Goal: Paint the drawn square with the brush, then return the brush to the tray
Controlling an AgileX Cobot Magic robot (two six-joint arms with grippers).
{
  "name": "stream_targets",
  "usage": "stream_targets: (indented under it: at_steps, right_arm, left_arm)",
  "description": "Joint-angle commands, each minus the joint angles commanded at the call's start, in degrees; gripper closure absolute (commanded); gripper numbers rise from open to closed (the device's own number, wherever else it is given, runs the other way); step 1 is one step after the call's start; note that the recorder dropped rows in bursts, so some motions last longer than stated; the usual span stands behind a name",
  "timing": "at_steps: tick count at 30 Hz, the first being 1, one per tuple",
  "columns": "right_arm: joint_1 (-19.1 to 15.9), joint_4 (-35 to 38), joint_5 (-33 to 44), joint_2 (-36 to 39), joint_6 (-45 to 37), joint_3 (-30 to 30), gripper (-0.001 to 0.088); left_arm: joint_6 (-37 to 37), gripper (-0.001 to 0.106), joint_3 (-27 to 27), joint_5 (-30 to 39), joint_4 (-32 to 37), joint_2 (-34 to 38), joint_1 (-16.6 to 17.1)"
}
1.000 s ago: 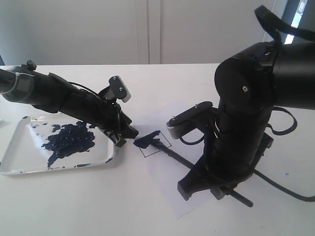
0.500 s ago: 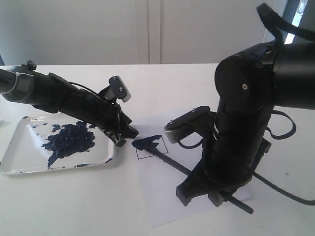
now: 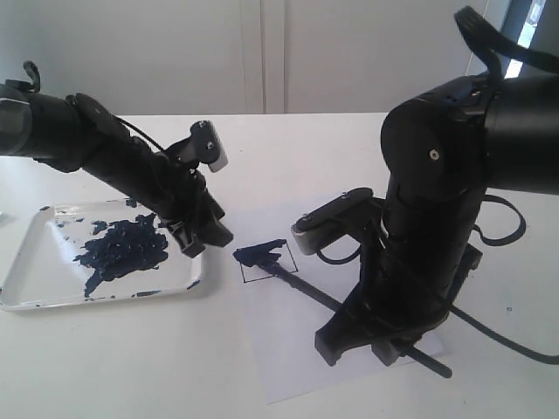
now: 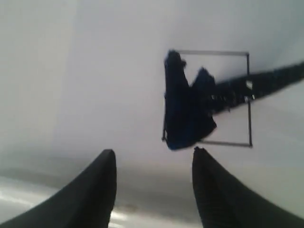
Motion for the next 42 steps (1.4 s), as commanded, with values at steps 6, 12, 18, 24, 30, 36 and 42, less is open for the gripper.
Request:
stream_targets:
  at_steps: [6, 12, 18, 24, 30, 36, 42]
  right_arm:
    - [0.00, -0.50, -0.10, 0.00, 0.00, 0.00, 0.0868]
    - [0.00, -0.88, -0.10, 0.00, -0.11, 0.00, 0.0868]
    - [0.00, -0.88, -0.10, 0.00, -0.65, 0.00, 0.0868]
    - [0.00, -0.88, -0.25, 0.00, -0.99, 0.00, 0.0868]
    - [0.00, -0.88, -0.48, 0.00, -1.01, 0.00, 0.0868]
    - [0.00, -0.88, -0.62, 0.00, -1.01, 0.00, 0.0868]
    - [0.00, -0.88, -0.62, 0.00, -1.01, 0.00, 0.0868]
  left_arm:
    - [1.29, 0.052, 1.89, -2.02, 1.20, -0.23, -1.72]
    - [3.06, 0.052, 2.20, -0.86, 1.59, -0.33, -6.05]
    - [1.78, 0.052, 2.20, -0.36, 1.59, -0.33, -7.30]
    - [-1.84, 0.052, 2.20, 3.15, 2.25, -1.65, -7.32]
    - [-5.03, 0.052, 2.20, 5.85, 2.50, -5.59, -8.12]
    - [-5.64, 0.052, 2.20, 5.58, 4.88, -5.93, -13.06]
    - [-8.94, 0.052, 2.20, 3.60, 6.28, -5.85, -14.58]
